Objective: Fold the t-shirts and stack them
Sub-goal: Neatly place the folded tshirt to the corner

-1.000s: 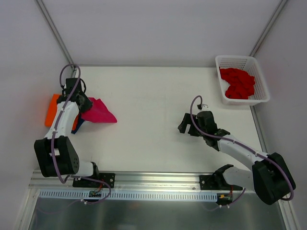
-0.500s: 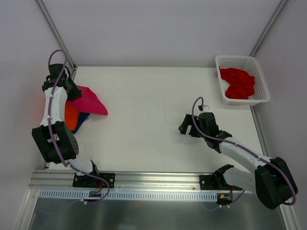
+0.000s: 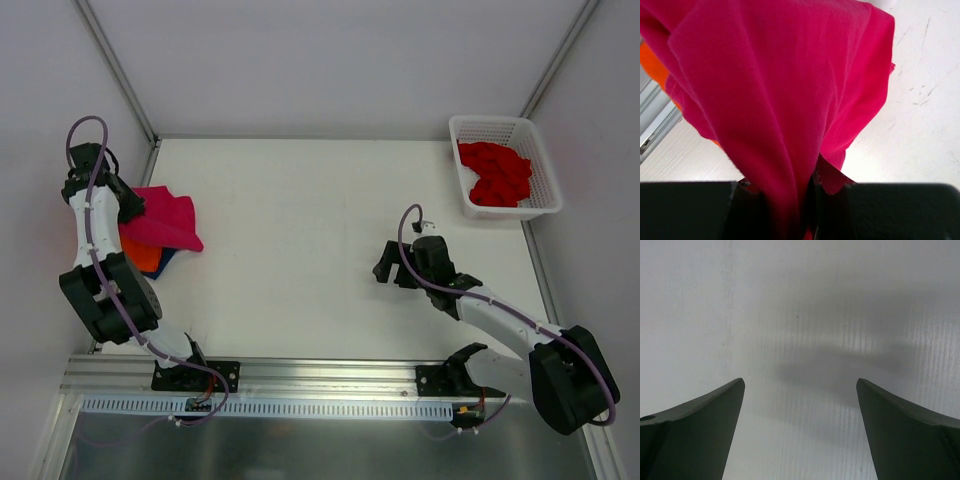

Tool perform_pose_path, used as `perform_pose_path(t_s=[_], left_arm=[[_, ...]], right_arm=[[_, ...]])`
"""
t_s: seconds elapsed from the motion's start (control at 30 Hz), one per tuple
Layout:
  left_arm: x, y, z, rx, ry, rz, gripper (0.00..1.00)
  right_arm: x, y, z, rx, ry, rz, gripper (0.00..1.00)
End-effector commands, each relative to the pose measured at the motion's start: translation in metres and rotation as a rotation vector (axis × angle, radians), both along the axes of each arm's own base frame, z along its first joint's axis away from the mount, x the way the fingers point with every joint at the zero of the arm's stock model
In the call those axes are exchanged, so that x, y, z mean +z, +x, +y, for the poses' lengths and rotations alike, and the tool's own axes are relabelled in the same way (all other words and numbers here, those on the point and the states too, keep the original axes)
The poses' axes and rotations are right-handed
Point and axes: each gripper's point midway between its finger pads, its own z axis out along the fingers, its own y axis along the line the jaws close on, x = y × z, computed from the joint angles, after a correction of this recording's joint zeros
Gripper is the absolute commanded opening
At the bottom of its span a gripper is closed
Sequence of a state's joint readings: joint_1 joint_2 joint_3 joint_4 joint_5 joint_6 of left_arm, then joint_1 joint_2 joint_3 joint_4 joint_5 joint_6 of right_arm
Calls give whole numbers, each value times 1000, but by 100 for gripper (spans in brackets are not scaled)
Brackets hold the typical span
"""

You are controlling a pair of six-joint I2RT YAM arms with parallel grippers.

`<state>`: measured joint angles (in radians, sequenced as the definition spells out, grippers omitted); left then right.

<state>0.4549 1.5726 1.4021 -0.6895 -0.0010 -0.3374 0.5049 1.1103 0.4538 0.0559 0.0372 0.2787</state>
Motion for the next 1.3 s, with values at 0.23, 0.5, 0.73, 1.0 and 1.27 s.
perform_pose_path(t_s=[0.23,0.5,0.73,1.0,1.27], left_arm=[[58,28,36,65,68,-103,0],[30,25,55,139,70,-15,0],[-10,5,64,220,84,111,0],[-26,-28,80,367,167,209,28],[38,-34,76,451,221,35,99]], right_arm=[[-2,-5,-7,8,-33,-21,100],[-3,-6,-6,9,-23,-14,99],[-7,-9,-8,4,-26,-7,100],[-15,-12,-10,2,-35,5,99],[-22,-12,-3,18,-8,28,99]])
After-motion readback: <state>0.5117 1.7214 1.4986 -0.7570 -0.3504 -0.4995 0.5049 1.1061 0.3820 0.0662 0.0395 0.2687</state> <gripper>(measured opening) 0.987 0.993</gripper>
